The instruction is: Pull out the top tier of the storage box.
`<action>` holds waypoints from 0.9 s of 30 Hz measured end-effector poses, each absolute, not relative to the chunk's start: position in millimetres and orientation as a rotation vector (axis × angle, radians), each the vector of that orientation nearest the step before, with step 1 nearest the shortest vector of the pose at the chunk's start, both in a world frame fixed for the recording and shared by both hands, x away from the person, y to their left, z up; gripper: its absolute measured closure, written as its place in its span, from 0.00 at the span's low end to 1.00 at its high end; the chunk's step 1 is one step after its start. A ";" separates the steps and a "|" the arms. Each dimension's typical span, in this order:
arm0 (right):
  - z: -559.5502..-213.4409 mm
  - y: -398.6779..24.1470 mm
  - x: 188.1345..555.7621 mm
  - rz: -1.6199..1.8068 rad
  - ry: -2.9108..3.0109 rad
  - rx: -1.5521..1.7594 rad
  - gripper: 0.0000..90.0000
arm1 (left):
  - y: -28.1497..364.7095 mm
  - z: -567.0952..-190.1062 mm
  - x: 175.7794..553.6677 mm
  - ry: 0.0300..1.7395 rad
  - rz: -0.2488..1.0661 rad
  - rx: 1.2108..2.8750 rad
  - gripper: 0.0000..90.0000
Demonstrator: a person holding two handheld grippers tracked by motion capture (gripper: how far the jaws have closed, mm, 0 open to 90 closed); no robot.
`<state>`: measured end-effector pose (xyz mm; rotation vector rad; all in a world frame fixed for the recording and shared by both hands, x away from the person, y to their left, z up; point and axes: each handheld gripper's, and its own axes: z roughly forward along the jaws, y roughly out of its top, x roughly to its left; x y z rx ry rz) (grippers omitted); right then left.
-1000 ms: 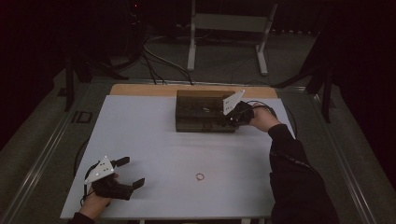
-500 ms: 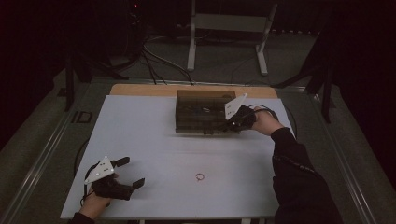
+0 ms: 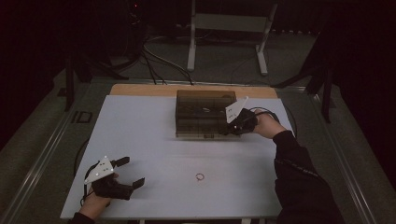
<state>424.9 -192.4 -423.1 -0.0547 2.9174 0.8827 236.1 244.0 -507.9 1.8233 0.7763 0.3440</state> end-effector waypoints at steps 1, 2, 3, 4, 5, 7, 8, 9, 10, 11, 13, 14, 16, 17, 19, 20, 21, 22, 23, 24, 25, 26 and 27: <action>-423.4 -192.5 424.4 0.879 2.914 -0.062 0.99 | 244.2 -507.8 236.2 0.777 0.343 1.822 0.00; -423.4 -192.5 424.4 0.879 2.914 -0.062 0.99 | 244.2 -507.8 236.2 0.777 0.343 1.822 0.00; -424.2 -192.7 424.6 0.887 2.915 -0.057 0.99 | 244.2 -507.5 236.2 0.776 0.344 1.817 0.00; -424.8 -193.1 424.5 0.893 2.914 -0.058 0.99 | 244.3 -507.3 236.0 0.775 0.345 1.816 0.00; -425.4 -193.4 424.1 0.894 2.909 -0.067 0.99 | 244.3 -507.5 235.9 0.774 0.345 1.818 0.00; -426.2 -193.9 423.4 0.897 2.910 -0.058 0.99 | 244.5 -507.8 236.0 0.777 0.345 1.822 0.00; -426.5 -194.1 423.2 0.901 2.903 -0.063 0.99 | 244.6 -507.6 236.1 0.778 0.345 1.819 0.00; -426.6 -194.3 422.9 0.900 2.900 -0.070 0.99 | 244.5 -507.4 236.2 0.776 0.345 1.815 0.00; -426.6 -194.3 423.1 0.903 2.903 -0.061 0.99 | 244.2 -507.4 236.2 0.775 0.345 1.817 0.00; -426.8 -194.3 423.0 0.904 2.902 -0.064 0.99 | 244.0 -507.6 236.1 0.774 0.345 1.824 0.00; -426.6 -194.2 422.8 0.900 2.900 -0.065 0.99 | 243.8 -507.9 235.9 0.776 0.344 1.825 0.00; -426.8 -194.0 422.5 0.900 2.899 -0.066 0.99 | 244.2 -507.5 236.0 0.774 0.346 1.824 0.00; -426.9 -194.3 422.2 0.900 2.896 -0.063 0.99 | 244.1 -507.3 236.0 0.773 0.346 1.822 0.00; -427.1 -194.3 421.8 0.900 2.895 -0.062 0.99 | 243.8 -507.8 236.0 0.774 0.345 1.824 0.00; -427.3 -194.7 421.8 0.904 2.890 -0.072 0.99 | 243.7 -508.0 236.0 0.775 0.344 1.826 0.00; -427.4 -194.9 421.9 0.905 2.891 -0.068 0.98 | 243.8 -507.5 236.0 0.774 0.345 1.824 0.00; -427.4 -194.7 421.9 0.905 2.891 -0.067 0.98 | 243.7 -507.3 235.9 0.773 0.345 1.822 0.00; -427.4 -194.6 421.8 0.904 2.891 -0.068 0.98 | 243.6 -507.4 235.9 0.772 0.346 1.823 0.00; -427.2 -194.4 421.6 0.902 2.891 -0.063 0.98 | 243.5 -507.8 235.9 0.773 0.345 1.826 0.00; -427.2 -194.2 421.4 0.901 2.891 -0.061 0.98 | 243.6 -508.1 235.9 0.774 0.346 1.829 0.00; -427.2 -194.1 421.2 0.898 2.891 -0.055 0.98 | 243.7 -507.9 236.0 0.776 0.346 1.826 0.00; -427.0 -193.8 420.8 0.893 2.890 -0.060 0.98 | 243.8 -507.5 236.1 0.776 0.349 1.825 0.00; -427.0 -193.8 420.8 0.893 2.890 -0.060 0.98 | 243.8 -507.5 236.1 0.776 0.349 1.825 0.00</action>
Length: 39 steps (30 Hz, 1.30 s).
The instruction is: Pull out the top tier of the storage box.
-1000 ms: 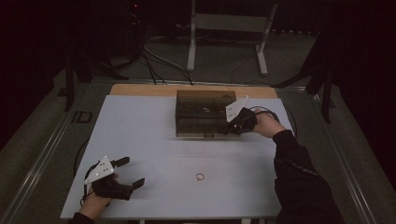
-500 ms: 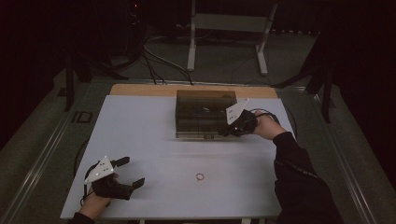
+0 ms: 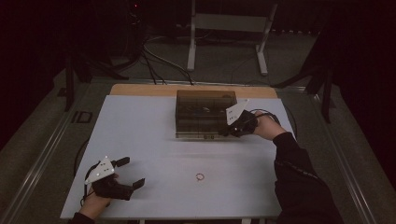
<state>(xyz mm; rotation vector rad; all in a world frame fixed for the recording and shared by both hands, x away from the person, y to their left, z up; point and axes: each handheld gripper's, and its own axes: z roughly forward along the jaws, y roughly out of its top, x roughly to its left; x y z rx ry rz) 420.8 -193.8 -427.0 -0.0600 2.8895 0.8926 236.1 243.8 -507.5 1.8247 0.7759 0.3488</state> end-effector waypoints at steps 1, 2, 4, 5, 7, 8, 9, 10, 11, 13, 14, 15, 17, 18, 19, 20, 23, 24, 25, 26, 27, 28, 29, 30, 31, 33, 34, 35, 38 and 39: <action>-427.0 -193.3 420.7 0.890 2.888 -0.055 0.97 | 243.3 -507.7 236.1 0.773 0.347 1.825 0.00; -426.8 -193.1 420.5 0.886 2.889 -0.048 0.97 | 243.2 -508.0 236.0 0.774 0.346 1.829 0.00; -426.5 -192.9 420.6 0.882 2.891 -0.043 0.97 | 243.7 -507.9 236.0 0.776 0.346 1.828 0.00; -426.0 -193.0 420.6 0.880 2.892 -0.034 0.97 | 244.1 -507.4 236.1 0.776 0.347 1.823 0.00; -423.9 -194.2 420.3 0.914 2.881 -0.020 0.95 | 244.0 -507.5 236.2 0.775 0.346 1.822 0.00; -422.7 -195.3 420.2 0.925 2.873 -0.025 0.94 | 243.7 -508.0 236.1 0.777 0.344 1.825 0.00; -421.6 -196.3 419.8 0.933 2.863 -0.026 0.93 | 243.8 -508.2 236.3 0.776 0.344 1.828 0.00; -420.4 -197.6 419.9 0.950 2.857 -0.007 0.92 | 243.8 -507.9 236.2 0.777 0.344 1.825 0.00; -418.9 -198.9 420.3 0.963 2.856 0.022 0.92 | 243.9 -507.4 236.2 0.775 0.346 1.822 0.00; -415.3 -202.1 419.5 0.991 2.835 0.056 0.90 | 243.7 -507.4 236.0 0.773 0.345 1.823 0.00; -414.0 -203.0 419.0 1.004 2.829 0.074 0.89 | 243.6 -507.8 235.9 0.775 0.344 1.826 0.00; -412.2 -204.3 418.4 1.025 2.818 0.094 0.88 | 243.7 -507.9 236.0 0.776 0.344 1.826 0.00; -409.0 -207.1 417.2 1.048 2.789 0.125 0.86 | 244.0 -507.3 236.3 0.776 0.345 1.820 0.00; -407.8 -208.3 416.9 1.063 2.776 0.145 0.85 | 243.8 -507.2 236.1 0.774 0.344 1.819 0.00; -406.7 -209.6 416.1 1.079 2.761 0.167 0.84 | 243.5 -507.6 236.1 0.775 0.342 1.821 0.00; -405.7 -210.7 415.2 1.085 2.748 0.187 0.83 | 243.5 -508.0 236.2 0.775 0.342 1.825 0.00; -403.6 -213.6 412.8 1.114 2.719 0.275 0.81 | 244.0 -507.2 236.5 0.776 0.344 1.818 0.00; -403.1 -214.5 411.8 1.130 2.712 0.309 0.79 | 243.6 -507.4 236.4 0.776 0.344 1.819 0.00; -402.6 -215.5 410.9 1.143 2.697 0.342 0.76 | 243.3 -507.8 236.3 0.776 0.340 1.821 0.00; -402.2 -215.8 410.6 1.153 2.695 0.374 0.71 | 243.3 -508.0 236.3 0.775 0.342 1.827 0.00; -401.4 -216.1 410.3 1.155 2.691 0.426 0.63 | 243.3 -507.9 236.2 0.775 0.342 1.825 0.00; -400.9 -216.1 410.4 1.160 2.686 0.472 0.57 | 243.7 -507.2 236.2 0.775 0.342 1.821 0.00; -400.2 -216.2 409.7 1.170 2.679 0.519 0.49 | 243.8 -507.0 236.2 0.774 0.343 1.818 0.00; -399.7 -216.3 409.2 1.178 2.673 0.575 0.40 | 243.9 -507.1 236.2 0.775 0.343 1.818 0.00; -399.4 -216.5 409.4 1.184 2.675 0.614 0.35 | 243.9 -507.6 236.2 0.776 0.342 1.821 0.00; -398.6 -217.6 406.5 1.206 2.644 0.672 0.22 | 244.0 -507.7 236.4 0.778 0.341 1.820 0.00; -398.2 -218.2 405.6 1.218 2.640 0.684 0.16 | 244.0 -507.3 236.4 0.776 0.342 1.817 0.00; -397.6 -219.1 404.1 1.233 2.629 0.700 0.10 | 243.8 -507.1 236.3 0.775 0.343 1.818 0.00; -395.5 -224.9 397.5 1.290 2.587 0.698 0.03 | 243.6 -507.7 236.0 0.776 0.342 1.824 0.00; -395.0 -226.4 395.9 1.288 2.579 0.706 0.03 | 244.0 -507.3 236.2 0.775 0.344 1.822 0.00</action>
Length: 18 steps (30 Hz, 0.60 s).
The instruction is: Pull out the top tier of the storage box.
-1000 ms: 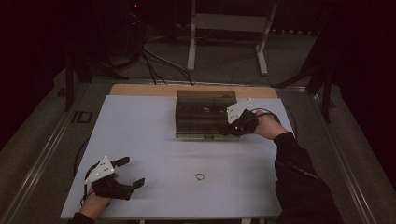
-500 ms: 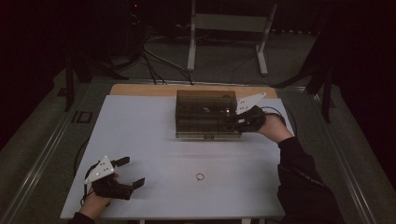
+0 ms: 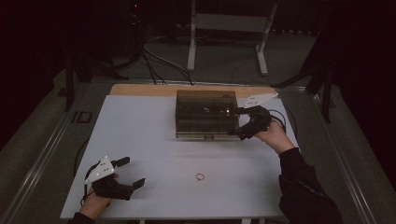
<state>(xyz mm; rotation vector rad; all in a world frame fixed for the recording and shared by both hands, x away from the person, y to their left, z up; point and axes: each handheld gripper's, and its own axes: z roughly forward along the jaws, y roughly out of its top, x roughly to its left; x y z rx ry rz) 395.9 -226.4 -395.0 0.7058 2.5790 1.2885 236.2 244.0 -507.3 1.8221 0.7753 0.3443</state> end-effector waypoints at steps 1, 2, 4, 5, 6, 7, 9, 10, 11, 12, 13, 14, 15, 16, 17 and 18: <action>-394.6 -228.0 392.4 1.277 2.563 0.698 0.03 | 244.1 -506.9 236.2 0.776 0.345 1.815 0.00; -394.6 -230.5 387.9 1.286 2.550 0.701 0.00 | 244.0 -506.9 236.2 0.776 0.345 1.815 0.00; -396.1 -234.9 382.6 1.321 2.556 0.723 0.00 | 243.5 -507.8 236.3 0.778 0.341 1.822 0.00; -397.2 -236.9 379.8 1.327 2.549 0.744 0.00 | 243.5 -507.7 236.3 0.778 0.343 1.822 0.00; -398.5 -238.9 377.0 1.333 2.545 0.764 0.00 | 243.5 -507.2 236.3 0.777 0.343 1.820 0.00; -399.9 -240.6 374.2 1.330 2.539 0.783 0.00 | 243.4 -506.9 236.3 0.775 0.344 1.818 0.00; -403.1 -243.8 367.7 1.306 2.519 0.793 0.00 | 243.3 -507.4 236.1 0.774 0.343 1.823 0.00; -404.9 -245.5 364.5 1.303 2.513 0.806 0.00 | 243.3 -507.7 236.1 0.776 0.343 1.824 0.00; -406.7 -246.9 361.1 1.299 2.503 0.809 0.00 | 243.5 -507.6 236.3 0.778 0.344 1.821 0.00; -408.4 -248.1 357.7 1.289 2.484 0.812 0.00 | 243.6 -507.3 236.5 0.779 0.344 1.818 0.00; -410.3 -249.4 353.9 1.289 2.465 0.816 0.00 | 243.4 -507.1 236.6 0.777 0.345 1.818 0.00; -412.6 -250.2 350.2 1.284 2.448 0.813 0.00 | 243.0 -507.5 236.6 0.776 0.344 1.819 0.00; -414.8 -250.7 346.8 1.270 2.433 0.814 0.00 | 242.8 -507.8 236.5 0.775 0.343 1.823 0.00; -417.1 -251.2 343.9 1.270 2.424 0.820 0.00 | 242.7 -507.9 236.5 0.776 0.344 1.825 0.00; -419.5 -252.2 341.7 1.284 2.426 0.822 0.00 | 242.9 -507.6 236.5 0.775 0.345 1.823 0.00; -421.8 -252.8 339.7 1.285 2.430 0.824 0.00 | 243.0 -507.2 236.5 0.775 0.346 1.820 0.00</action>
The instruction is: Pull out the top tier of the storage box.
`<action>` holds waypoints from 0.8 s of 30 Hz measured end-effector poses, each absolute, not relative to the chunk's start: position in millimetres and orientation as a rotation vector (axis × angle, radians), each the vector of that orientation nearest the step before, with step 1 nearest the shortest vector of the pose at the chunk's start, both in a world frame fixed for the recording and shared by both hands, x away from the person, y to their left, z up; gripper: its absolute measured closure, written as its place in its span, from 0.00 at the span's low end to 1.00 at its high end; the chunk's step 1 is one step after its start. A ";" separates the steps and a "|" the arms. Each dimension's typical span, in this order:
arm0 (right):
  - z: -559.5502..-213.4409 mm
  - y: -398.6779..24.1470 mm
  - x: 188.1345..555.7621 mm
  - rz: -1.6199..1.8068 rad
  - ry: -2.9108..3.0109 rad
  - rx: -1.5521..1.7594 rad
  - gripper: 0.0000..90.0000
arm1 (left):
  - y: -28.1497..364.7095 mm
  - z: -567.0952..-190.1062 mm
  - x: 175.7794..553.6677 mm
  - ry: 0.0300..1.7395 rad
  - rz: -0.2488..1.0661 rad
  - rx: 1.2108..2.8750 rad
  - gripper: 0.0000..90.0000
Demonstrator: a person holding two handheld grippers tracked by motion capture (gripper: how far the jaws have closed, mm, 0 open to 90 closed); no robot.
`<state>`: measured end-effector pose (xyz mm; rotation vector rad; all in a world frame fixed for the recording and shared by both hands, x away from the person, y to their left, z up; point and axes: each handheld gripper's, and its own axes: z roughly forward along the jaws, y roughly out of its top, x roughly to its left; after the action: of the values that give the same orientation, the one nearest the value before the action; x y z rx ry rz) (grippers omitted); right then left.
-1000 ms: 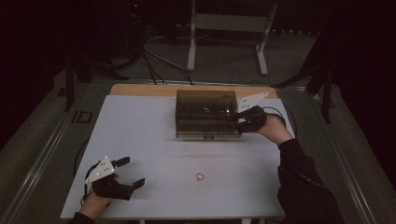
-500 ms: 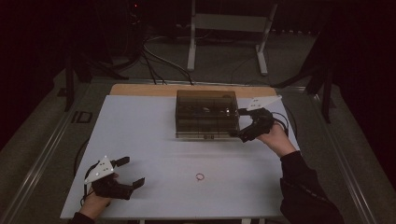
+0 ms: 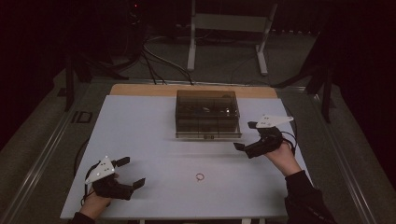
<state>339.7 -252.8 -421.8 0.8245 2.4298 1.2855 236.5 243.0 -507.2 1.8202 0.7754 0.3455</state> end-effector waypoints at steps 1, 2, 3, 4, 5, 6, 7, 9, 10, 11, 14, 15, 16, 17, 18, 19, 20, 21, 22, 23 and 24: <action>-424.0 -253.5 337.5 1.287 2.427 0.829 0.00 | 242.9 -507.1 236.4 0.775 0.346 1.819 0.00; -426.2 -254.2 335.2 1.299 2.427 0.832 0.00 | 242.8 -507.4 236.3 0.775 0.346 1.821 0.00; -428.4 -254.8 332.8 1.301 2.424 0.836 0.00 | 242.9 -507.7 236.3 0.775 0.346 1.826 0.00; -430.7 -255.4 330.4 1.302 2.415 0.838 0.00 | 242.9 -507.6 236.3 0.776 0.346 1.825 0.00; -433.0 -256.1 327.7 1.313 2.409 0.843 0.00 | 243.0 -507.3 236.4 0.776 0.346 1.821 0.00; -435.5 -256.4 325.1 1.311 2.409 0.849 0.00 | 243.0 -507.0 236.4 0.775 0.347 1.820 0.00; -438.3 -256.7 322.5 1.310 2.407 0.850 0.00 | 242.8 -507.1 236.4 0.773 0.347 1.820 0.00; -444.2 -257.1 317.2 1.312 2.404 0.862 0.00 | 242.7 -507.7 236.2 0.774 0.346 1.827 0.00; -447.2 -257.1 314.6 1.302 2.406 0.863 0.00 | 242.8 -507.6 236.2 0.774 0.347 1.825 0.00; -450.4 -257.2 311.9 1.307 2.402 0.868 0.00 | 242.9 -507.2 236.3 0.775 0.347 1.822 0.00; -459.7 -257.2 304.1 1.301 2.391 0.882 0.00 | 242.4 -507.3 236.0 0.772 0.347 1.826 0.00; -462.4 -256.8 301.2 1.286 2.385 0.884 0.00 | 242.4 -507.5 236.0 0.772 0.347 1.828 0.00; -465.2 -256.9 298.1 1.286 2.373 0.898 0.00 | 242.6 -507.2 236.0 0.772 0.346 1.826 0.00; -468.0 -257.3 295.9 1.293 2.374 0.906 0.00 | 242.7 -506.7 235.9 0.771 0.347 1.822 0.00; -470.6 -257.5 293.5 1.286 2.376 0.908 0.00 | 242.8 -506.5 236.0 0.768 0.350 1.822 0.00; -473.1 -257.9 291.1 1.281 2.377 0.917 0.00 | 242.6 -506.7 235.7 0.769 0.348 1.824 0.00; -475.6 -258.7 289.4 1.282 2.380 0.920 0.00 | 242.5 -507.0 235.6 0.769 0.347 1.827 0.00; -477.5 -260.1 287.5 1.289 2.377 0.927 0.00 | 242.6 -507.0 235.6 0.768 0.348 1.828 0.00; -479.2 -261.4 285.7 1.298 2.371 0.938 0.00 | 242.8 -506.7 235.5 0.768 0.348 1.825 0.00; -480.9 -262.6 283.8 1.300 2.366 0.945 0.00 | 242.8 -506.4 235.6 0.767 0.350 1.820 0.00; -482.4 -264.2 281.8 1.303 2.352 0.953 0.00 | 242.7 -506.4 235.6 0.766 0.351 1.821 0.00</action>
<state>281.8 -264.2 -482.4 0.9531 2.3516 1.3033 235.6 242.7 -506.4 1.8209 0.7657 0.3508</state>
